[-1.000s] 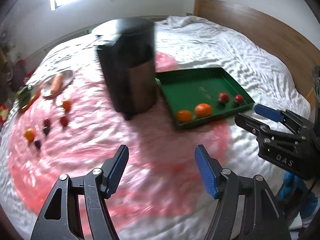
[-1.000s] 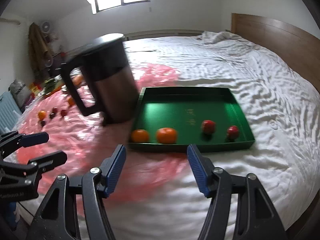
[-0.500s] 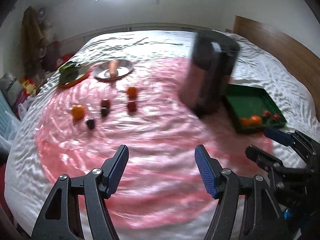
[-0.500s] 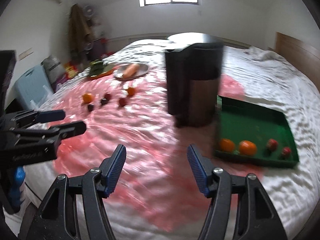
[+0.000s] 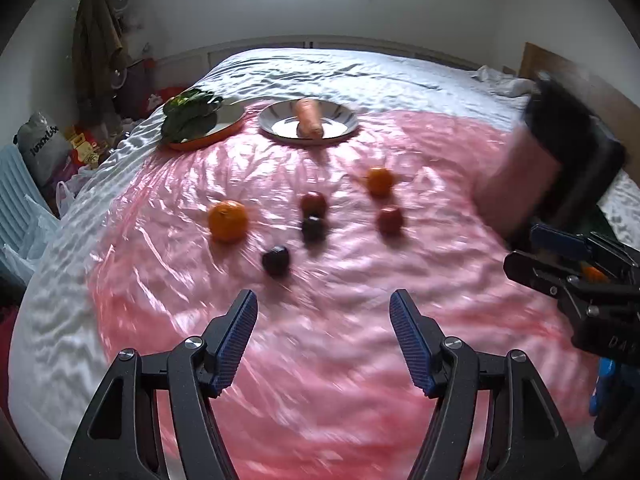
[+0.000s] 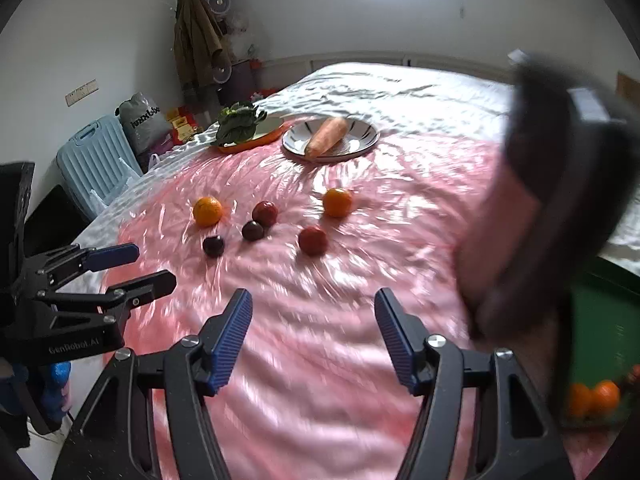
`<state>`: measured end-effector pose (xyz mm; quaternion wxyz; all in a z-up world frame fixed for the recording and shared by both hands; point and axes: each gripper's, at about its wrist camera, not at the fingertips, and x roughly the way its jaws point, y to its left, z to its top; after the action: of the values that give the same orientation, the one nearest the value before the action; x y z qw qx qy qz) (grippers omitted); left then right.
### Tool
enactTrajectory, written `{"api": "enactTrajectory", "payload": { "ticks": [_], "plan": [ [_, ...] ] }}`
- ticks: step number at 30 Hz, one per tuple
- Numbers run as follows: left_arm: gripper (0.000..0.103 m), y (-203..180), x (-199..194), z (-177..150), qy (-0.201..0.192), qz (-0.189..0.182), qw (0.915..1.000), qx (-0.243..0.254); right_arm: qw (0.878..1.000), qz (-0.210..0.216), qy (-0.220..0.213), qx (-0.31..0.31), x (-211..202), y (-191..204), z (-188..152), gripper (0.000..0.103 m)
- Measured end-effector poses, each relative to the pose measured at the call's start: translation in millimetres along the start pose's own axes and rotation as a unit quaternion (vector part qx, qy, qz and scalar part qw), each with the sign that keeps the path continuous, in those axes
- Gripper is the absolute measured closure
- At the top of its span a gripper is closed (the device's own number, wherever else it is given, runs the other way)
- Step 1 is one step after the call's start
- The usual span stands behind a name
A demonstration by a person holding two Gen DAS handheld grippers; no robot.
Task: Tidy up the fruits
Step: 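Move both open tools back toward the remaining fruit, then grasp a dark plum with the left tool while the right tool grasps a red apple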
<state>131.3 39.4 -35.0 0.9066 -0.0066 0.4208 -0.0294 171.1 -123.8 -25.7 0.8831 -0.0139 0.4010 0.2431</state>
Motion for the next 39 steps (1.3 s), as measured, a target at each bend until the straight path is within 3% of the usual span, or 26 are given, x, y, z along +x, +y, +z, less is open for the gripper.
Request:
{"api": "enactTrajectory", "payload": {
  "ticks": [9,18,24,28,32,39],
  "plan": [
    [0.04,25.7,34.2,24.1,0.033,0.016,0.9992,-0.012,0.998,0.016,0.059,0.025,69.3,-5.1,20.0,0.0],
    [0.04,10.9,66.9,47.1,0.053,-0.023,0.9983,0.01,0.995,0.01,0.085,0.049,105.5,-12.3,36.7,0.0],
    [0.042,12.3,95.5,55.7,0.066,-0.037,0.9969,0.019,0.994,0.018,0.09,0.057,131.9,-16.3,48.9,0.01],
    [0.048,15.6,113.3,54.9,0.085,-0.044,0.9952,0.022,0.994,0.022,0.098,0.052,145.8,-13.5,54.0,0.015],
    [0.063,17.8,126.9,52.6,0.102,-0.052,0.9932,0.019,0.992,0.017,0.114,0.043,157.6,-10.8,54.0,0.018],
    [0.067,14.3,139.2,53.5,0.113,-0.05,0.992,0.027,0.991,0.019,0.131,0.029,168.2,-10.1,53.3,0.024]
  ]
}}
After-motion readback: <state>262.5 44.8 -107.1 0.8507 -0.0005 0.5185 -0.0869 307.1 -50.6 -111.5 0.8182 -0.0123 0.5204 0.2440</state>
